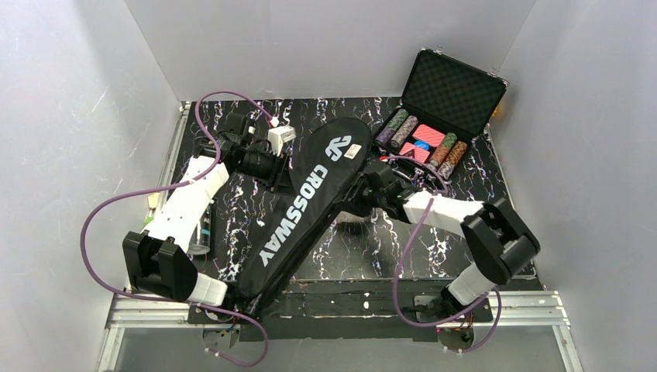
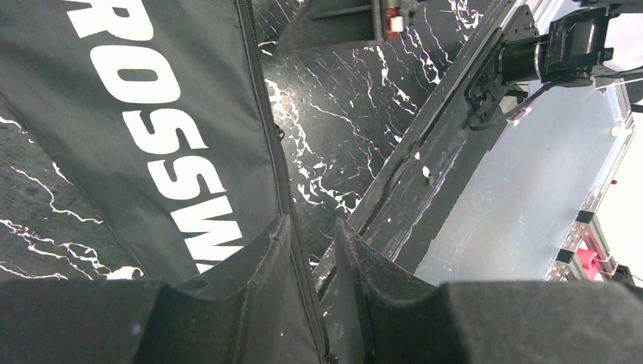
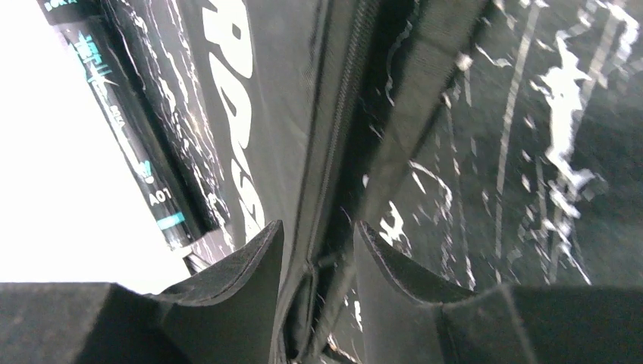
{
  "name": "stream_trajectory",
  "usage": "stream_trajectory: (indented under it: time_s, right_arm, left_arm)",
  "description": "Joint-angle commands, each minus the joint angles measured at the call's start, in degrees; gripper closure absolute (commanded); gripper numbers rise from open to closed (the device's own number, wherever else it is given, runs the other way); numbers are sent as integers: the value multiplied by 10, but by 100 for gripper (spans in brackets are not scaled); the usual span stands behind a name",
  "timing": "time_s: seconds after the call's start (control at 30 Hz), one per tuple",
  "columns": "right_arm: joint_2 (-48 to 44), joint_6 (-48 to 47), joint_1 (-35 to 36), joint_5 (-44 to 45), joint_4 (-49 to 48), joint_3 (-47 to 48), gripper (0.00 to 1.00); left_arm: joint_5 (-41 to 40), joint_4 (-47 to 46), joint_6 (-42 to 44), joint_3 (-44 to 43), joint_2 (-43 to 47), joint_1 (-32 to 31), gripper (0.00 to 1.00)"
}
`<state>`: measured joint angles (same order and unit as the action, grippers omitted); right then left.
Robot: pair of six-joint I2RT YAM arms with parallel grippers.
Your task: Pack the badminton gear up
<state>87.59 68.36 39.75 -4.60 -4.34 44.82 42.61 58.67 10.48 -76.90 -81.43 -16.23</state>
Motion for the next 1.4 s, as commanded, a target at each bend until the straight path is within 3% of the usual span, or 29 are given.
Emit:
stream_trajectory:
  time_s: [0.0, 0.2, 0.3, 0.4, 0.47, 0.5, 0.63, 0.83, 0.93, 1.0, 1.17, 1.37]
  right_arm:
    - [65, 19, -3, -15, -67, 49, 53]
    - [129, 43, -3, -35, -113, 75, 53]
    - [145, 46, -1, -44, -131, 79, 58]
    - [137, 26, -1, -45, -120, 97, 77]
    - [122, -24, -1, -37, -41, 147, 94]
    - [115, -54, -1, -32, 8, 180, 99]
    - [121, -223, -2, -7, 215, 370, 99]
    - [260, -445, -14, -22, 536, 806, 99]
    - [325, -520, -19, -37, 655, 961, 99]
    - [326, -565, -17, -40, 668, 961, 99]
    - [229, -627, -2, -18, 606, 784, 99]
    - [239, -680, 63, 11, 656, 749, 99]
  left_arm:
    - [-9, -1, 12, -6, 27, 3, 73]
    - [-20, 13, 26, -12, 32, 4, 71]
    - [-22, 17, 35, -11, 35, 4, 65]
    - [-28, 26, 50, -14, 34, 4, 59]
    - [-39, 34, 62, -23, 31, 4, 58]
    - [-42, 38, 71, -29, 30, 3, 58]
    - [-36, 44, 95, -46, 33, 4, 58]
    - [-2, 59, 183, 18, 46, 4, 59]
    - [6, 57, 215, 54, 74, 4, 59]
    - [16, 50, 229, 59, 106, 5, 59]
    - [38, 53, 276, 38, 159, 13, 59]
    - [59, 35, 463, 59, 235, 14, 59]
